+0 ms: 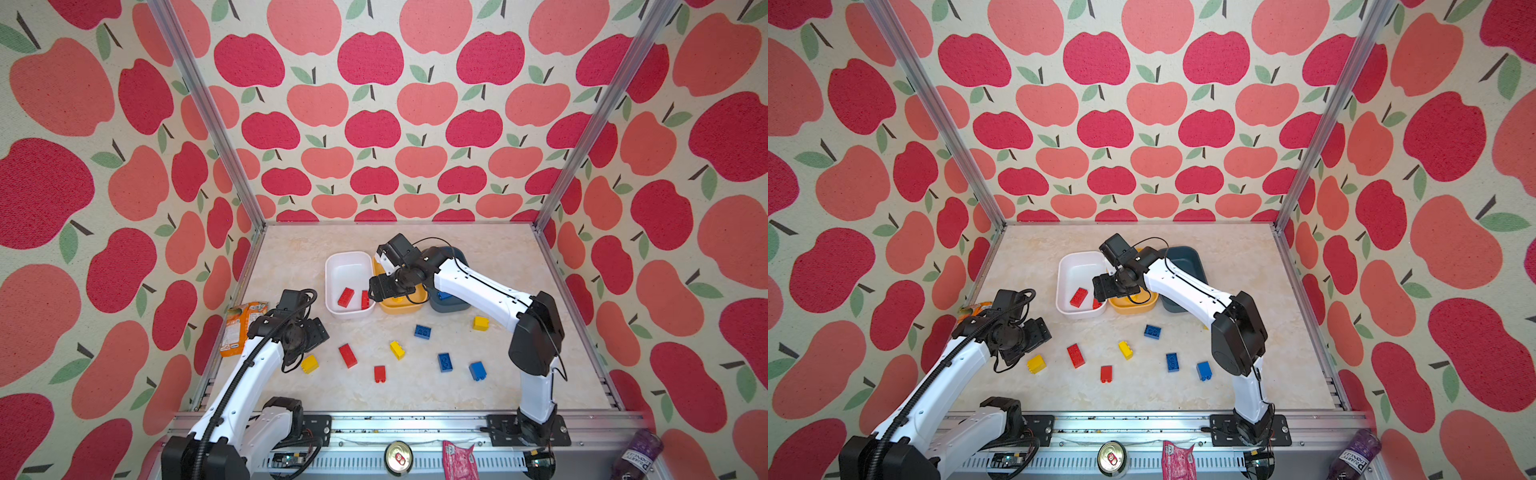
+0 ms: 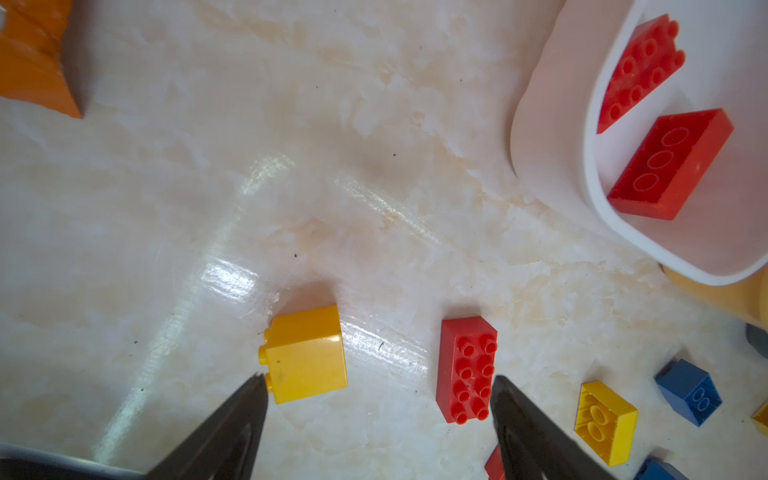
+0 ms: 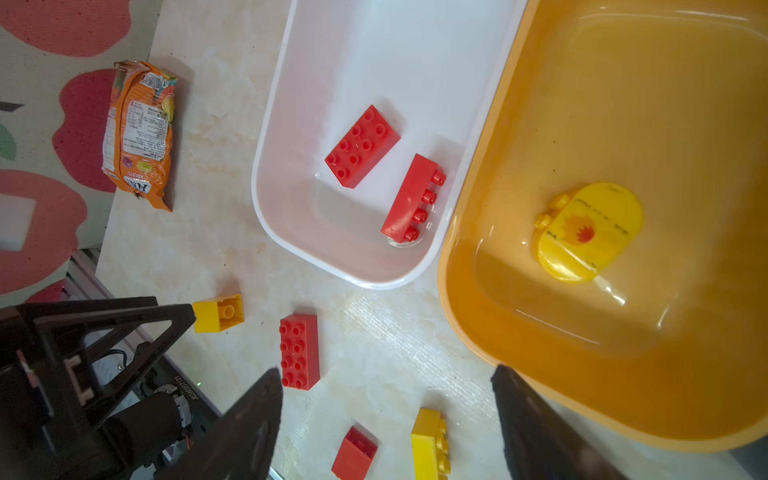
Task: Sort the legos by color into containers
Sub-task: 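Grasp the yellow 2x2 brick with the left gripper while the right draws back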
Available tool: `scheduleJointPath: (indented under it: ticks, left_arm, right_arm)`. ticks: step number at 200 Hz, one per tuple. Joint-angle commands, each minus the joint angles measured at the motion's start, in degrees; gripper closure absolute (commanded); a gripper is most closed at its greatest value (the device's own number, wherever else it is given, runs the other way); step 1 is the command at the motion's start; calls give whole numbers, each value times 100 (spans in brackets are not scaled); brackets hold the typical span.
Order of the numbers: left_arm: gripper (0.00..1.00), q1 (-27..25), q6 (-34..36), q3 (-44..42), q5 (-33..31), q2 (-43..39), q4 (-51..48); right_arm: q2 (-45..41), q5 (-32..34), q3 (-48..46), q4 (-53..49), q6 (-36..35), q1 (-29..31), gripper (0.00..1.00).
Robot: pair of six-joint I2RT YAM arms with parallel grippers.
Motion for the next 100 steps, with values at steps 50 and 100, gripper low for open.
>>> scheduleJointPath:
  ticks: [50,100]
  left_arm:
    - [19,-15,-364,93,-245,495,-403]
    - [19,115,-378,15,-201,1039,-260]
  right_arm:
    - [-1542,-92,-1860,307,133,-447,17]
    - [-2537,-164,-2954,373,397,-776,15]
